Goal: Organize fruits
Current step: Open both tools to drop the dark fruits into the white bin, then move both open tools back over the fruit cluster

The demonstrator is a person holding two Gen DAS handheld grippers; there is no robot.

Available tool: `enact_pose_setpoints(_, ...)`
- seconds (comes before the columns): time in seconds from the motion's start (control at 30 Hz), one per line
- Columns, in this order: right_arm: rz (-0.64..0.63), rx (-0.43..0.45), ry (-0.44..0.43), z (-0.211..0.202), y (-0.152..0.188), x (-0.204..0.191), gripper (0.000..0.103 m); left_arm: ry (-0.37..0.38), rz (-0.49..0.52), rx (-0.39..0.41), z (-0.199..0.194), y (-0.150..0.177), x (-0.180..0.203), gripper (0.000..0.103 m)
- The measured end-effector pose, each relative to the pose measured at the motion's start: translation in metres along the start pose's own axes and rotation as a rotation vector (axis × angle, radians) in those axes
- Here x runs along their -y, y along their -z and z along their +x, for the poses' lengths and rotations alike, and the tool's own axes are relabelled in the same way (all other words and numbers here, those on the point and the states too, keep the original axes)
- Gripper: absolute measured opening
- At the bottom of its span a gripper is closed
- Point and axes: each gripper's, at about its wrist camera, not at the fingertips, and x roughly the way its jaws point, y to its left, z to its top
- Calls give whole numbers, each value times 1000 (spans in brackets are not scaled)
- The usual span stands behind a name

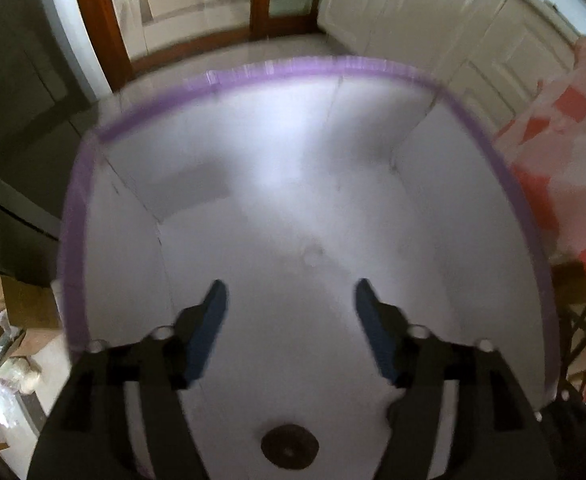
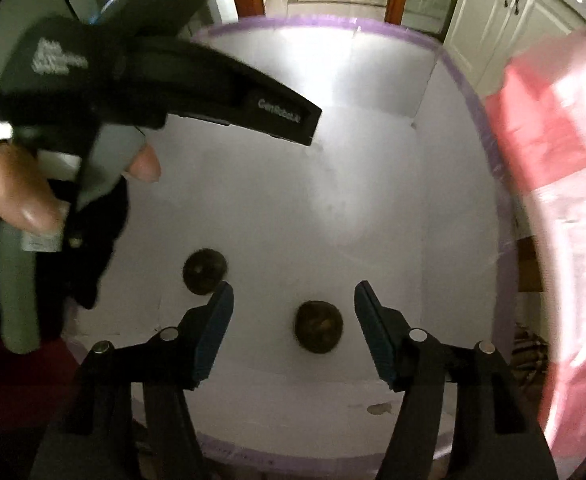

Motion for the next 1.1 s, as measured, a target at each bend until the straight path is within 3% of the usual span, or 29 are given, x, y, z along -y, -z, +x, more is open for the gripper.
enact_pose_setpoints(0.1,-25,80,-5,-25,5,-14,63,-29,-3,178,-30,-5,0,83)
enact_pose_setpoints(0.2,-56,174,3,-59,21,-4,75,-39,-9,341,-61,-6,3,99)
enact_pose_setpoints(0.33,-84,308,30,-109,24,-1,81,29,-29,532,-108,-8,13,101)
enact_pose_setpoints(0.37,-74,349,44,-122,26,2,82,44,-32,545,-115,-13,19,101)
enact_pose_setpoints(0.5,36,553,148,-198,50,31,88,107,31,533,-141,-28,57,101)
enact_pose_setpoints(0.6,160,648,267,-243,81,65,88,133,170,580,-158,-28,113,101)
enact_pose_setpoints(0.67,307,691,373,-271,116,102,88,186,307,587,-170,-22,166,101)
enact_pose_setpoints(0.8,592,725,488,-305,190,172,88,315,508,532,-173,-6,261,101)
enact_pose_setpoints(0.93,848,758,550,-338,271,235,88,445,680,395,-163,15,374,101)
enact_pose_setpoints(1.03,965,699,633,-346,312,282,88,483,776,331,-147,29,451,101)
enact_pose_setpoints(1.1,1026,662,644,-342,332,314,88,497,794,293,-130,33,497,101)
